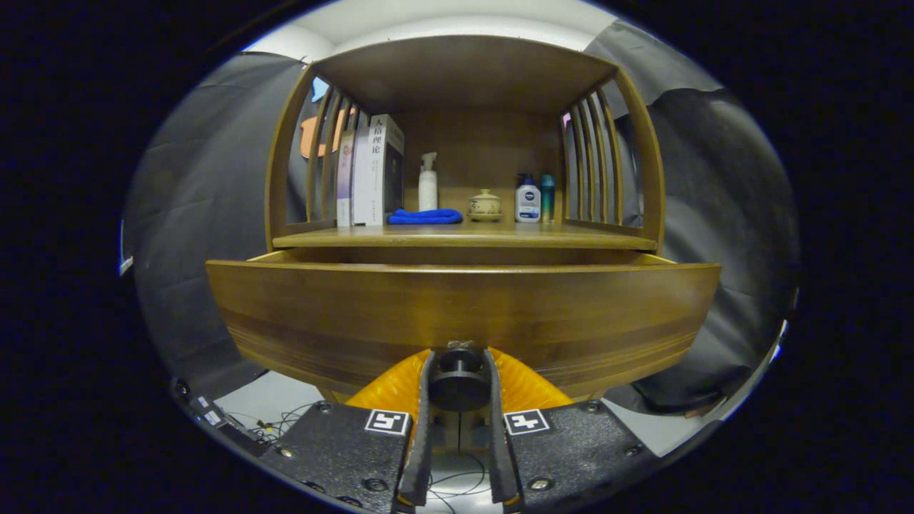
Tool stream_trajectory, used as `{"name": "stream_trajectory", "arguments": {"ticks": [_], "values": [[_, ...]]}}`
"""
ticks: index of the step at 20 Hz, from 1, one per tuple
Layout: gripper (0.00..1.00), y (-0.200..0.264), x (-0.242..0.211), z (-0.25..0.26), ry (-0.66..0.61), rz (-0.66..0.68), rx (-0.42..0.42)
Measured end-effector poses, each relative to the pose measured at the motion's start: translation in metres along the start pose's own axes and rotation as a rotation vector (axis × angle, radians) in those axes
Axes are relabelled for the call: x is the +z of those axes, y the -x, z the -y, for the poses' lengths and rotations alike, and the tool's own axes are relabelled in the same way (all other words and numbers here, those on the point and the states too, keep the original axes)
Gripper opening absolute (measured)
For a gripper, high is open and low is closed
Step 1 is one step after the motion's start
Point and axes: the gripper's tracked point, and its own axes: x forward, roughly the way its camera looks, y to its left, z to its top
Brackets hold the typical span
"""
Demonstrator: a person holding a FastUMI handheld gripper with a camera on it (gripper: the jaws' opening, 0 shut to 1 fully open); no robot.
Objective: Pull open the drawer, take out the items inside it, and place them on the countertop above the cabinet.
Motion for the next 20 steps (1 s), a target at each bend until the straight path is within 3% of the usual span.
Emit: {"name": "stream_trajectory", "arguments": {"ticks": [13,20], "values": [[0.35,0.050,-0.021,-0.001,0.017,-0.014,0.014],[0.35,0.054,-0.025,-0.001,0.029,-0.014,0.007]]}}
